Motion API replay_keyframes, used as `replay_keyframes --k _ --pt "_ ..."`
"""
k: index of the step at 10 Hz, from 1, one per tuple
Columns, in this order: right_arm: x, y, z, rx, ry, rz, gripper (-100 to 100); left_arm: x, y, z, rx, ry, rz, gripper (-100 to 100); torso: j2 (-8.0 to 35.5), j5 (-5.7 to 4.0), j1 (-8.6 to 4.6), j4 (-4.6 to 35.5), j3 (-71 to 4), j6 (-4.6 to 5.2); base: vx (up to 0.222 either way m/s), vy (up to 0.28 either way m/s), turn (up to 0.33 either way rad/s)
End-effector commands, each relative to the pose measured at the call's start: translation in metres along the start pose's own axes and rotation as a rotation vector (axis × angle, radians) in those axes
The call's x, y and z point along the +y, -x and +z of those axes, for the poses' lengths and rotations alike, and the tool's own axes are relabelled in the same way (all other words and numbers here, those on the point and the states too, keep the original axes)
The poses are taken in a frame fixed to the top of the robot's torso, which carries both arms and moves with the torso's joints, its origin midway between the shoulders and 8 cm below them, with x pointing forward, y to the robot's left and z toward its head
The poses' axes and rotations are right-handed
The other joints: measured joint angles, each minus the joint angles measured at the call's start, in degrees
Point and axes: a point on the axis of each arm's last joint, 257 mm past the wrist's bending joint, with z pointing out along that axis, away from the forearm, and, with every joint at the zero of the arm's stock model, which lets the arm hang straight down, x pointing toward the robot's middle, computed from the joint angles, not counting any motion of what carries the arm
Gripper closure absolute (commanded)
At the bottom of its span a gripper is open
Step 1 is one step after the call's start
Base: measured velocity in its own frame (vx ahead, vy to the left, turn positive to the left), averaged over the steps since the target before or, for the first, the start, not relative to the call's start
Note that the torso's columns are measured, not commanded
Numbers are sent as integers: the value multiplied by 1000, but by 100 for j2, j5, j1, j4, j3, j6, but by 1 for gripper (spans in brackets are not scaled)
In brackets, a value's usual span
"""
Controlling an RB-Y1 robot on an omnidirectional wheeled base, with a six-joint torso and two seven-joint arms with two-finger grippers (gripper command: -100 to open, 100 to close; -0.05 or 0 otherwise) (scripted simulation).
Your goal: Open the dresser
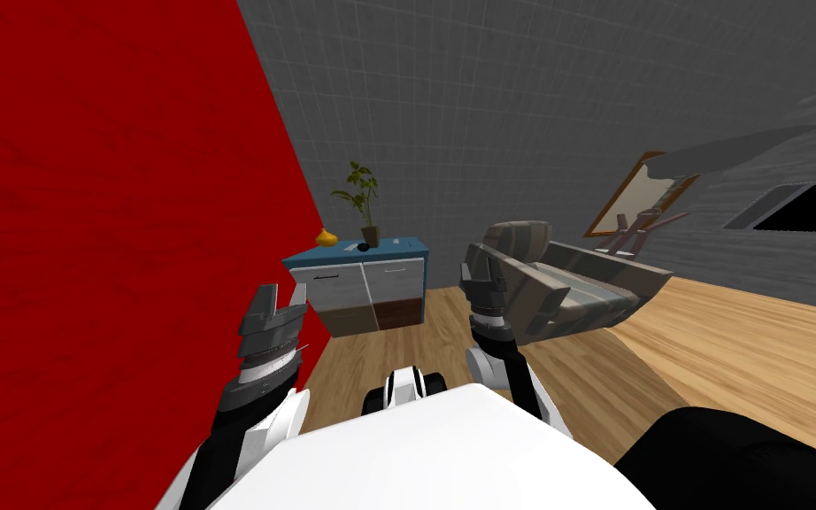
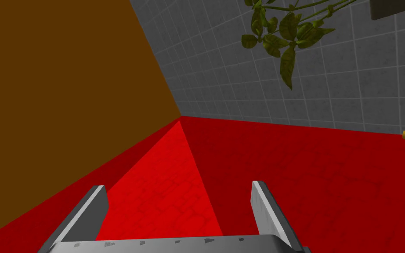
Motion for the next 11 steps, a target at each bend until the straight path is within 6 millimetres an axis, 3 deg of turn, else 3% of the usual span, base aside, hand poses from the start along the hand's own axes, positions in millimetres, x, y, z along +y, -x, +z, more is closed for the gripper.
replay_keyframes --k 1,11 --pt "0 0 0 0 0 0 0 23 -10 -5 52 45 10 -100 49 -1 -3 55 -115 -1 77 -62 -30" --pt "0 0 0 0 0 0 0 116 -33 -34 105 251 23 -100 73 -1 -5 79 -144 0 81 -46 -23"
